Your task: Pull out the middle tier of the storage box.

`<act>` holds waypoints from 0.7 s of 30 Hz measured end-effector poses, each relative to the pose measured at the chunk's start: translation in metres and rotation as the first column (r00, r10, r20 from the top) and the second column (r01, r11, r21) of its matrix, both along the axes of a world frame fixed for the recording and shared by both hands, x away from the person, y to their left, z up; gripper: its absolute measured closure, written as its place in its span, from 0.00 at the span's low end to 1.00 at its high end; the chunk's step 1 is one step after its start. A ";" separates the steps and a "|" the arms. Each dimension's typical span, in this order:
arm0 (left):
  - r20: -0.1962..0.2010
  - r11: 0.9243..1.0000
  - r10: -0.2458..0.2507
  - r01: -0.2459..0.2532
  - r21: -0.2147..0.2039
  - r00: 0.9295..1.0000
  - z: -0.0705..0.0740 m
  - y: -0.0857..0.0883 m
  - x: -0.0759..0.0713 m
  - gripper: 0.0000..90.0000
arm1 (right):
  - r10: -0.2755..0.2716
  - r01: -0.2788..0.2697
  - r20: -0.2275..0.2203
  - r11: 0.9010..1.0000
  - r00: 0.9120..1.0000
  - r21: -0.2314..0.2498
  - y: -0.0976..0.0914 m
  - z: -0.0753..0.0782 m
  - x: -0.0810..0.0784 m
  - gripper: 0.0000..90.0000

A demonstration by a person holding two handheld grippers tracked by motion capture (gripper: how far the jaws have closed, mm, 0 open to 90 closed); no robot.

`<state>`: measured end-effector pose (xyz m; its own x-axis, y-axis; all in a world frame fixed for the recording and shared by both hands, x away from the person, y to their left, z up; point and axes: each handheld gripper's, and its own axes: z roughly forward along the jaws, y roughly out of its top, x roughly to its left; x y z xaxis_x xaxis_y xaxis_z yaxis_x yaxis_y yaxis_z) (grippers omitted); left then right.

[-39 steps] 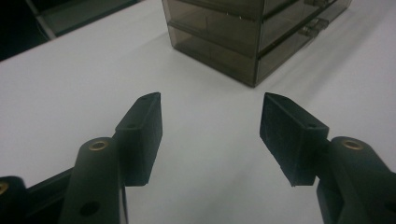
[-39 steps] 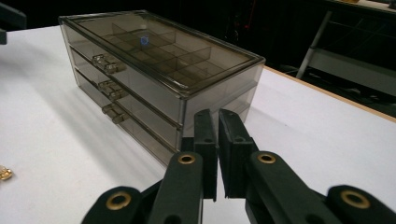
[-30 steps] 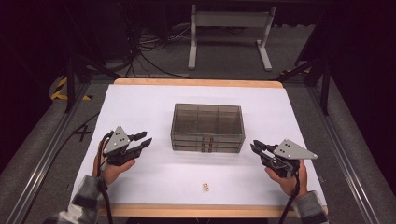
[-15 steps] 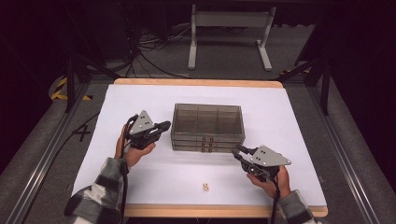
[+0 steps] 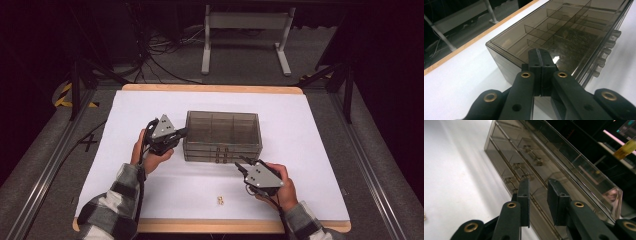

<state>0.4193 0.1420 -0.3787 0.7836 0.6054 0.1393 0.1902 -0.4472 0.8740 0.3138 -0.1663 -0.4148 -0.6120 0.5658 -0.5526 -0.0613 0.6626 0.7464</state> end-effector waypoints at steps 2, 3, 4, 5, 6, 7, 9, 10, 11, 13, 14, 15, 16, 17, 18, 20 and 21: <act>-0.006 1.000 0.004 -0.004 0.005 1.000 0.001 -0.001 0.002 1.00 | 0.007 -0.005 0.035 0.998 0.999 -0.060 0.010 -0.004 -0.001 0.82; -0.006 1.000 0.004 -0.004 0.005 1.000 0.001 -0.001 0.002 1.00 | 0.007 -0.005 0.035 0.998 0.999 -0.060 0.010 -0.004 -0.001 0.82; -0.013 1.000 0.012 -0.012 0.004 1.000 0.001 -0.002 0.003 1.00 | 0.007 -0.003 0.052 0.996 0.999 -0.087 0.015 -0.006 -0.001 0.82; -0.012 1.000 0.011 -0.011 0.007 1.000 0.001 -0.002 0.004 1.00 | 0.011 -0.003 0.068 0.993 0.998 -0.116 0.022 -0.009 -0.002 0.82; -0.020 1.000 0.010 -0.010 0.005 1.000 0.002 -0.002 0.005 1.00 | 0.014 -0.001 0.087 0.989 0.996 -0.148 0.028 -0.012 -0.002 0.82; -0.015 1.000 0.009 -0.008 0.014 1.000 0.002 -0.002 0.005 1.00 | 0.012 0.008 0.109 0.984 0.994 -0.181 0.033 -0.014 -0.002 0.82; -0.016 1.000 0.017 -0.016 0.024 1.000 0.003 -0.004 0.005 1.00 | 0.023 0.011 0.141 0.971 0.990 -0.237 0.041 -0.019 -0.002 0.82; -0.015 1.000 0.016 -0.015 0.026 1.000 0.003 -0.004 0.005 1.00 | 0.015 0.027 0.159 0.966 0.987 -0.256 0.045 -0.022 -0.002 0.82; -0.019 1.000 0.016 -0.015 0.027 1.000 0.004 -0.004 0.005 1.00 | 0.013 0.032 0.160 0.961 0.987 -0.276 0.047 -0.023 -0.002 0.82; -0.020 1.000 0.015 -0.015 0.024 1.000 0.003 -0.003 0.005 1.00 | 0.015 0.041 0.185 0.954 0.983 -0.297 0.051 -0.025 -0.001 0.82; -0.020 1.000 0.013 -0.013 0.023 1.000 0.003 -0.003 0.006 1.00 | 0.015 0.048 0.198 0.950 0.980 -0.309 0.053 -0.026 0.000 0.82; -0.022 1.000 0.014 -0.013 0.021 1.000 0.003 -0.003 0.005 1.00 | 0.015 0.051 0.198 0.945 0.980 -0.322 0.055 -0.027 0.001 0.82; -0.021 1.000 0.014 -0.013 0.024 1.000 0.003 -0.003 0.005 1.00 | 0.013 0.060 0.212 0.940 0.977 -0.336 0.057 -0.029 0.001 0.82; -0.021 1.000 0.013 -0.012 0.028 1.000 0.003 -0.003 0.005 1.00 | 0.011 0.066 0.219 0.938 0.976 -0.341 0.058 -0.030 0.001 0.82; -0.020 1.000 0.014 -0.014 0.024 1.000 0.003 -0.004 0.005 1.00 | 0.009 0.070 0.221 0.936 0.975 -0.346 0.060 -0.031 0.002 0.83; -0.021 1.000 0.011 -0.011 0.024 1.000 0.003 -0.003 0.005 1.00 | 0.007 0.084 0.240 0.927 0.971 -0.365 0.063 -0.033 0.002 0.84; -0.024 1.000 0.011 -0.010 0.022 1.000 0.003 -0.003 0.005 1.00 | 0.000 0.093 0.244 0.924 0.970 -0.370 0.064 -0.034 0.002 0.84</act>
<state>0.4246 0.1388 -0.3755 0.7806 0.6105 0.1340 0.2154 -0.4640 0.8592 0.3158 -0.1021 -0.4486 -0.4161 0.3121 -0.8541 -0.1663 0.8973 0.4089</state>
